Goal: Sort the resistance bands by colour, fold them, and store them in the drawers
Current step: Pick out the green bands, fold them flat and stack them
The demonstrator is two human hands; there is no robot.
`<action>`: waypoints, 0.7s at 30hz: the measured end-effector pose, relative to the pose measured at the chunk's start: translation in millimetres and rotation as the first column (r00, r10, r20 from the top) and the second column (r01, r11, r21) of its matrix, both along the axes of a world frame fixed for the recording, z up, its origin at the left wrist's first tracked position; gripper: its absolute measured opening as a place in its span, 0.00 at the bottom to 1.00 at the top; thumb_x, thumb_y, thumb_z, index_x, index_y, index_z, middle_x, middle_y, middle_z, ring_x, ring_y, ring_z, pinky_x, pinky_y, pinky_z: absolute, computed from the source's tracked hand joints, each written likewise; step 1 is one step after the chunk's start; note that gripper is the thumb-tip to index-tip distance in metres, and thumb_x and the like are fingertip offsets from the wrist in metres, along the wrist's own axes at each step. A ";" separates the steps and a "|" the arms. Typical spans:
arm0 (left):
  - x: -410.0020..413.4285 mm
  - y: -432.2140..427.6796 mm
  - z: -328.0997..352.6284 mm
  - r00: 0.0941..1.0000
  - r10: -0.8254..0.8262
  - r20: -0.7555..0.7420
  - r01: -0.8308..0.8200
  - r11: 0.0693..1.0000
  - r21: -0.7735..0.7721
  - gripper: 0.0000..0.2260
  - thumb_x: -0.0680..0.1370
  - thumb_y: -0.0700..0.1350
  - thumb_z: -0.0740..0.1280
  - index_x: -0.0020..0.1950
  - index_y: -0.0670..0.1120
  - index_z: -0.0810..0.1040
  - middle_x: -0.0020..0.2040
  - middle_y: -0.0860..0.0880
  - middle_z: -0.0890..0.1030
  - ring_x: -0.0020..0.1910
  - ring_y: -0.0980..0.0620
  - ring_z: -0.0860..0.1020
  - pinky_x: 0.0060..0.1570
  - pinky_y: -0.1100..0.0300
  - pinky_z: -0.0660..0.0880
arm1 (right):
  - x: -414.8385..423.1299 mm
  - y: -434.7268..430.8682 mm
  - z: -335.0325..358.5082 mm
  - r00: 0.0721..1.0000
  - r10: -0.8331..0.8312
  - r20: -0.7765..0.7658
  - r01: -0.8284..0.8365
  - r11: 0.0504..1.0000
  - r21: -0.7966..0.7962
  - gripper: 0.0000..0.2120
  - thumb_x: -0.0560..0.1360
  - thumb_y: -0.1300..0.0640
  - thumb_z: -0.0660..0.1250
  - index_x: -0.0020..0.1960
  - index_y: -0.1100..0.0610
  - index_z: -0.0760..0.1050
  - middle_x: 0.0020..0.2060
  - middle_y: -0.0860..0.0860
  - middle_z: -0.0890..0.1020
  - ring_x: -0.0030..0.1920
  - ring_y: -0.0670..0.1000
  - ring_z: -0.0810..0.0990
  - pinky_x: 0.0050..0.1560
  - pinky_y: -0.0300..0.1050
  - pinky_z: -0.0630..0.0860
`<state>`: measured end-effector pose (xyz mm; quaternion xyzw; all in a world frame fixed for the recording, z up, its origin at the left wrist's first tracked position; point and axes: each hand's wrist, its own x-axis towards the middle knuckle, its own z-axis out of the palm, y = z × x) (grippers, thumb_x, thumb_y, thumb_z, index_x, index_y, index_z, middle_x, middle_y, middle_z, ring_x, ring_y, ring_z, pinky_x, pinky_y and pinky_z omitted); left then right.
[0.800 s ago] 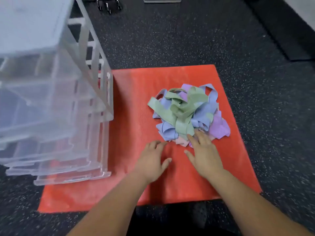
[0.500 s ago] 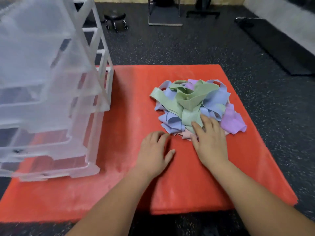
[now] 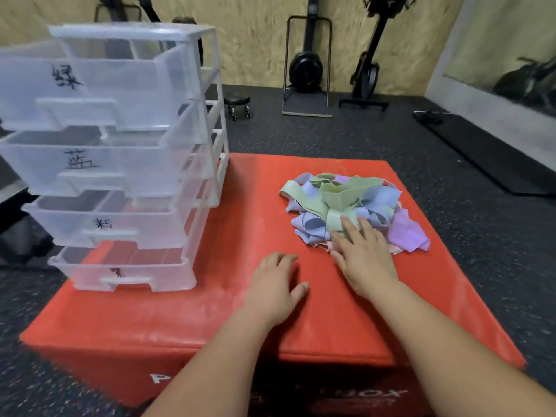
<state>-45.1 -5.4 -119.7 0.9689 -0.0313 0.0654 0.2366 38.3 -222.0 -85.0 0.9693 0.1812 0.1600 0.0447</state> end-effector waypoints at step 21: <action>36.9 -5.1 21.6 0.999 0.007 0.033 -0.004 0.996 -0.094 0.16 0.81 0.55 0.69 0.68 0.54 0.79 0.59 0.51 0.80 0.57 0.47 0.78 0.60 0.51 0.75 | 3.7 5.3 -11.7 0.951 0.067 0.302 -0.222 0.826 0.518 0.05 0.76 0.56 0.70 0.49 0.50 0.84 0.45 0.45 0.84 0.49 0.56 0.80 0.51 0.55 0.74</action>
